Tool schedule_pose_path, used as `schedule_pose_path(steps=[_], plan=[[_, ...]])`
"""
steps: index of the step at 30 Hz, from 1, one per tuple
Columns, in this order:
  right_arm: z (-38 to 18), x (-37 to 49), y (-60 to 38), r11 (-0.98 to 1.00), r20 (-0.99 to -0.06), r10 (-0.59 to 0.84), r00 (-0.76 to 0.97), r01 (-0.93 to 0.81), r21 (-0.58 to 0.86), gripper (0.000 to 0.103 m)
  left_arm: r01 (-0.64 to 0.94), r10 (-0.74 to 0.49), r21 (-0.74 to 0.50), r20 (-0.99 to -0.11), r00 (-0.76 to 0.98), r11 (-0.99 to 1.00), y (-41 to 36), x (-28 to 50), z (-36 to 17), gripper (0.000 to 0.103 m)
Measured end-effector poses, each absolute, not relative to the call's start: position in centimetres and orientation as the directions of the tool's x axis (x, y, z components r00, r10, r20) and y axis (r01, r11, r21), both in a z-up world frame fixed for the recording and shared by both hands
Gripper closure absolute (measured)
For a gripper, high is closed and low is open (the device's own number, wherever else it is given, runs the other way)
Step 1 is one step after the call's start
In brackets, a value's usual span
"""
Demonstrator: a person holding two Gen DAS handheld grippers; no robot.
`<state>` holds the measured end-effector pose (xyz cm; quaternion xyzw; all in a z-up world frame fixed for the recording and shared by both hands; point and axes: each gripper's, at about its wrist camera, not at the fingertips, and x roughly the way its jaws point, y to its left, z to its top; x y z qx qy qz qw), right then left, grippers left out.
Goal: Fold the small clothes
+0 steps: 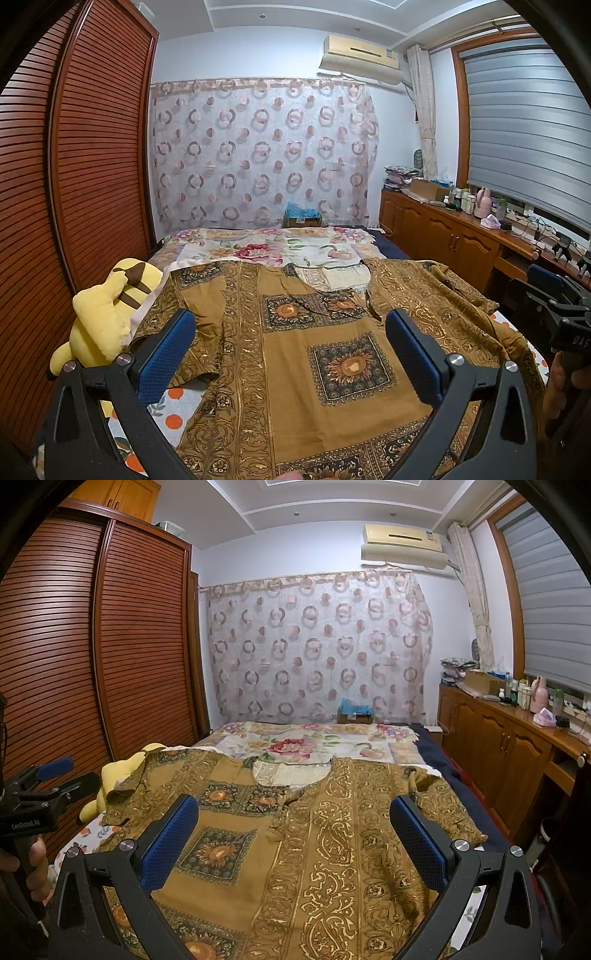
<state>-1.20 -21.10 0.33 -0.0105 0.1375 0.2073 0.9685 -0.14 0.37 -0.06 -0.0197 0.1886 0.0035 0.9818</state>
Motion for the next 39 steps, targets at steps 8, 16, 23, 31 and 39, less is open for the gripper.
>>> schedule_pose_path(steps=[8, 16, 23, 31, 39], plan=[[0.32, -1.23, -21.08, 0.914, -0.271, 0.399, 0.876, -0.405, 0.036, 0.0, -0.014, -0.001, -0.038, -0.369, 0.929, 0.999, 0.36, -0.17, -0.04, 0.0], [0.32, -1.19, -21.08, 0.914, -0.272, 0.399, 0.876, -0.404, 0.037, 0.0, -0.014, -0.001, -0.038, -0.369, 0.929, 0.999, 0.64, -0.16, -0.05, 0.0], [0.23, -1.12, -21.25, 0.914, -0.272, 0.398, 0.876, -0.404, 0.037, 0.0, -0.013, -0.002, -0.038, -0.369, 0.93, 0.999, 0.56, -0.27, 0.04, 0.0], [0.24, -1.12, -21.25, 0.914, -0.272, 0.398, 0.876, -0.404, 0.036, 0.0, -0.014, -0.001, -0.038, -0.366, 0.93, 0.999, 0.52, -0.4, 0.19, 0.0], [0.2, -1.18, -21.32, 0.913, -0.271, 0.4, 0.876, -0.405, 0.038, 0.0, -0.013, -0.002, -0.038, -0.364, 0.931, 0.999, 0.41, -0.49, 0.24, 0.0]])
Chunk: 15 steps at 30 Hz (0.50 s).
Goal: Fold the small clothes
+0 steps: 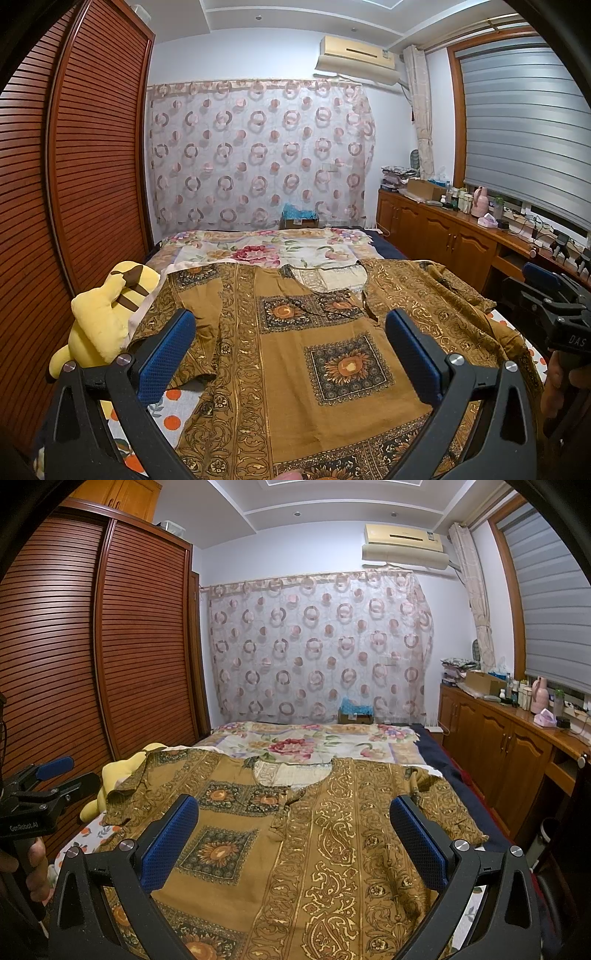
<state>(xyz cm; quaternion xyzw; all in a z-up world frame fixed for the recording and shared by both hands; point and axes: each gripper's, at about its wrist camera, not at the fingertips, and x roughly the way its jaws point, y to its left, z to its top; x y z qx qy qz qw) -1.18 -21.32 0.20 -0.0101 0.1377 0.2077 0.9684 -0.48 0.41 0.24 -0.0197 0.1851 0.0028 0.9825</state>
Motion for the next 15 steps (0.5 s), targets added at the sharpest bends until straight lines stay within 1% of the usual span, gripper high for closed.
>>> schedule_pose_path(steps=[15], plan=[[0.21, -1.14, -21.26, 0.912, -0.267, 0.403, 0.875, -0.408, 0.042, 0.0, -0.01, -0.004, -0.035, -0.363, 0.932, 0.999, -0.45, -0.54, 0.53, 0.0]])
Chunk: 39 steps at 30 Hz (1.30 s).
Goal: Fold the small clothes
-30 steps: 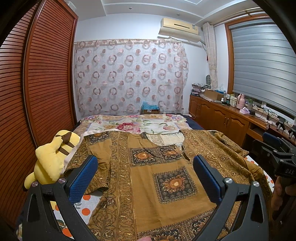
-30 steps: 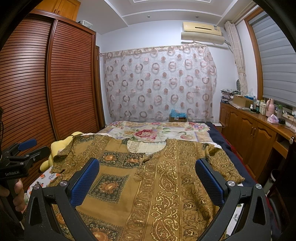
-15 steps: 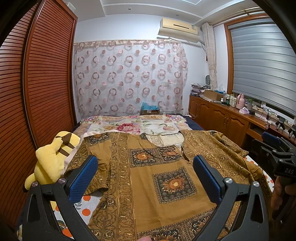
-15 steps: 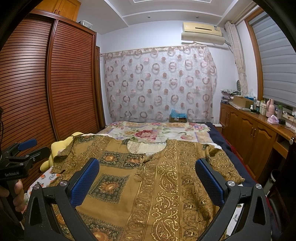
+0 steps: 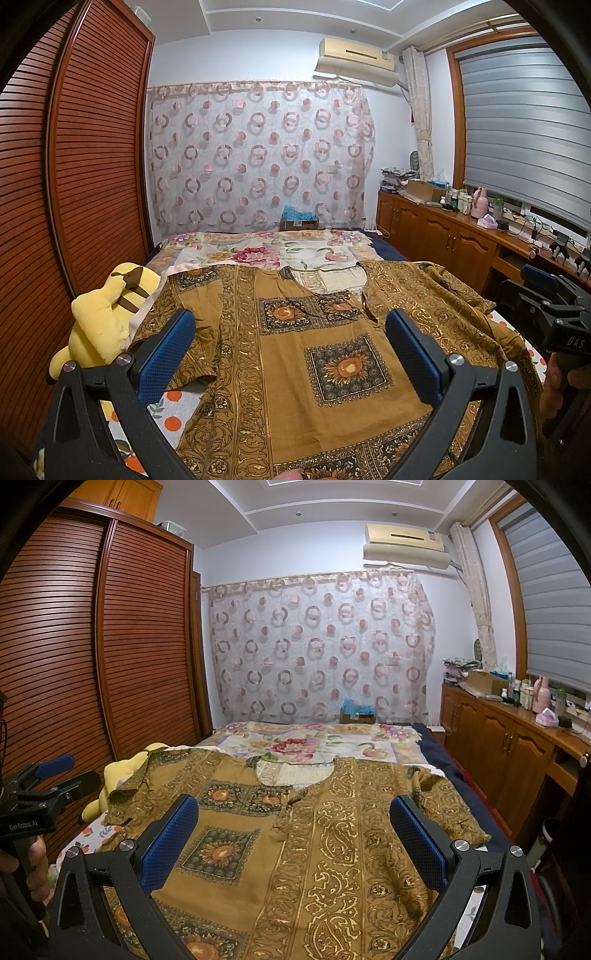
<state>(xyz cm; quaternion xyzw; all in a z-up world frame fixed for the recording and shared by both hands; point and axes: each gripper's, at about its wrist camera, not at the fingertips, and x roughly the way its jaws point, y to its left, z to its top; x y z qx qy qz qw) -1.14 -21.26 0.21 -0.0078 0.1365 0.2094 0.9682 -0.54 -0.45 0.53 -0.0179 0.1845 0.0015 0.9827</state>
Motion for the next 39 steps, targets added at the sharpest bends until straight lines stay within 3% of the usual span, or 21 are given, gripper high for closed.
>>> schedule_pose_path(steps=[22, 32, 39], plan=[[-0.9, 2.4, -19.1, 0.849, -0.35, 0.507, 0.787, -0.527, 0.045, 0.0, -0.047, 0.029, -0.032, -0.413, 0.91, 0.998, 5.4, 1.5, -2.2, 0.0], [-0.8, 5.4, -18.2, 0.795, -0.405, 0.575, 0.711, -0.603, 0.07, 0.002, -0.067, 0.08, 0.044, -0.517, 0.852, 0.997, 11.0, 4.1, -3.8, 0.0], [-1.7, 8.0, -16.9, 0.756, -0.499, 0.593, 0.632, -0.65, 0.077, 0.007, -0.064, 0.1, 0.082, -0.58, 0.809, 0.995, 13.6, 6.3, -5.2, 0.0]])
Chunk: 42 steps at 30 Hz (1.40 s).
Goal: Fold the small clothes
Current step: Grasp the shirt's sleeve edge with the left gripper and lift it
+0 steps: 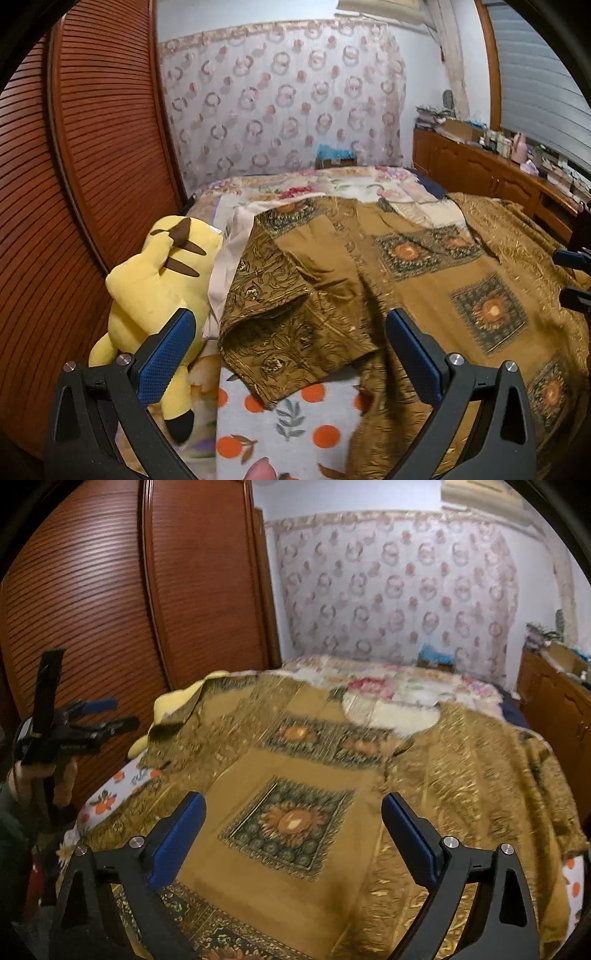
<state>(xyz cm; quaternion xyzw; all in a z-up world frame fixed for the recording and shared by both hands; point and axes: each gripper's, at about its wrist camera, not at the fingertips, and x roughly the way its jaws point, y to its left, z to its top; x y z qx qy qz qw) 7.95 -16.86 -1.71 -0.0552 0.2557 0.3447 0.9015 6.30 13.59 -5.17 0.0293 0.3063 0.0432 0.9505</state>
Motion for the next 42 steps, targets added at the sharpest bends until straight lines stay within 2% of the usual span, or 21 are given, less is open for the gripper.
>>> schedule_pose_path(steps=[3, 5, 7, 10, 14, 16, 17, 20, 22, 29, 35, 42], plan=[[-1.6, 8.4, -16.5, 0.746, -0.524, 0.592, 0.612, -0.662, 0.07, 0.007, -0.044, 0.091, 0.092, -0.607, 0.79, 0.995, 14.6, 7.3, -6.0, 0.0], [-1.7, 8.7, -16.4, 0.743, -0.54, 0.587, 0.603, -0.667, 0.062, 0.007, -0.023, 0.079, 0.096, -0.635, 0.768, 0.995, 15.2, 8.1, -6.7, 0.006], [-1.6, 8.8, -16.0, 0.742, -0.554, 0.579, 0.598, -0.668, 0.055, 0.007, -0.023, 0.098, 0.122, -0.66, 0.745, 0.992, 15.7, 8.9, -7.3, 0.021], [-1.7, 9.0, -15.8, 0.744, -0.569, 0.57, 0.593, -0.667, 0.05, 0.007, -0.011, 0.104, 0.139, -0.687, 0.719, 0.99, 16.5, 9.9, -8.3, 0.038], [-1.9, 9.3, -15.2, 0.747, -0.576, 0.561, 0.595, -0.664, 0.041, 0.007, -0.027, 0.135, 0.163, -0.703, 0.698, 0.986, 17.7, 11.2, -9.3, 0.048], [-2.5, 8.6, -14.9, 0.748, -0.574, 0.559, 0.599, -0.663, 0.037, 0.007, -0.016, 0.137, 0.174, -0.713, 0.688, 0.985, 18.0, 11.6, -9.8, 0.064], [-2.6, 8.7, -14.3, 0.749, -0.576, 0.555, 0.6, -0.662, 0.033, 0.007, -0.003, 0.122, 0.164, -0.722, 0.681, 0.987, 18.0, 11.8, -10.0, 0.07], [-3.0, 8.6, -14.0, 0.752, -0.586, 0.545, 0.599, -0.658, 0.027, 0.007, 0.014, 0.11, 0.162, -0.731, 0.674, 0.987, 18.0, 11.9, -10.1, 0.077], [-3.6, 8.3, -13.9, 0.754, -0.59, 0.542, 0.598, -0.657, 0.027, 0.007, 0.014, 0.1, 0.148, -0.728, 0.678, 0.989, 18.1, 12.0, -9.8, 0.093], [-3.5, 7.5, -13.1, 0.755, -0.581, 0.528, 0.62, -0.655, -0.012, 0.007, 0.026, 0.025, 0.064, -0.686, 0.727, 0.998, 17.7, 11.6, -6.2, 0.097], [-3.7, 7.6, -13.5, 0.762, -0.583, 0.537, 0.61, -0.648, 0.024, 0.007, 0.128, -0.087, 0.015, -0.647, 0.758, 0.992, 13.2, 12.4, -1.2, 0.097], [-3.7, 7.8, -13.8, 0.765, -0.584, 0.542, 0.604, -0.643, 0.046, 0.007, 0.22, -0.169, -0.007, -0.667, 0.725, 0.975, 7.1, 16.5, 1.3, 0.095]])
